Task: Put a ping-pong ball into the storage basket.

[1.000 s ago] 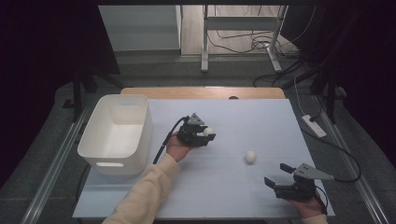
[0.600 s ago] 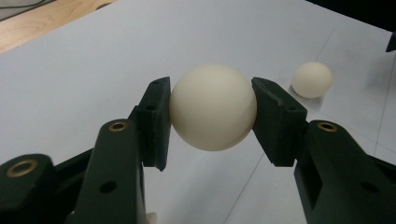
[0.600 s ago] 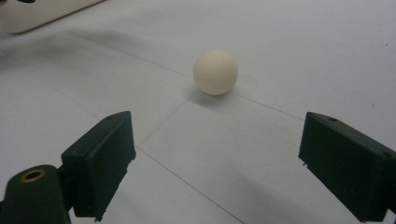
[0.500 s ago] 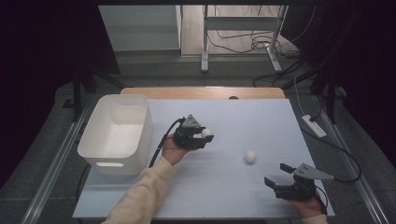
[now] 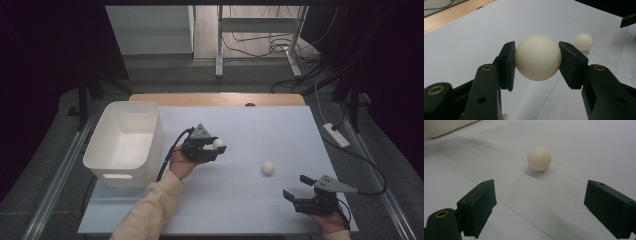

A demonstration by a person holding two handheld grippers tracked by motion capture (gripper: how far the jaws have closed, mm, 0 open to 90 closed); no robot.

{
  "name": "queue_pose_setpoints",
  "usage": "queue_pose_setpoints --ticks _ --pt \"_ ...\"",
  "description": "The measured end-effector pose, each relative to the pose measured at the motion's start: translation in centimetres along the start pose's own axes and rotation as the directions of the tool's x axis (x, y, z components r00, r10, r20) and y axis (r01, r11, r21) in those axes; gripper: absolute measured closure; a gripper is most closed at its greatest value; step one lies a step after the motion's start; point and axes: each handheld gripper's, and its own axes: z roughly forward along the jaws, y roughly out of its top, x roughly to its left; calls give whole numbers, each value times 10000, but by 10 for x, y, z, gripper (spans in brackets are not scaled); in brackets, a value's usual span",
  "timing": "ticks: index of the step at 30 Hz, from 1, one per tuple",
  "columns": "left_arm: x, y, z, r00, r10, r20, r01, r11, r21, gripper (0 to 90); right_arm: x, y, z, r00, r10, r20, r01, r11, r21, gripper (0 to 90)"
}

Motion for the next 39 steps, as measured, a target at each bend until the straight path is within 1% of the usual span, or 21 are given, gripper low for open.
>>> queue_pose_setpoints --ticks 16,26,30,31,36,39 --pt "-6 0 -22 10000 86 14 -86 9986 -528 507 1 0 0 10000 -12 23 12 10000 -29 104" --pt "-8 1 -30 9999 102 11 -101 9972 -735 507 1 0 0 10000 -8 22 8 10000 -28 104" --pt "-8 2 -34 10000 72 -12 -73 9965 -830 507 1 0 0 10000 -19 38 19 10000 -10 105" --pt "-8 3 -35 9999 116 -42 -120 9963 -852 507 1 0 0 10000 -19 38 19 10000 -10 105" --pt "-8 7 -43 9999 98 -93 -108 9938 -1109 507 1 0 0 10000 -19 10 19 10000 -33 104" --pt "-9 10 -47 9998 152 -139 -167 9933 -1142 507 1 1 0 10000 -30 12 30 10000 -45 105"
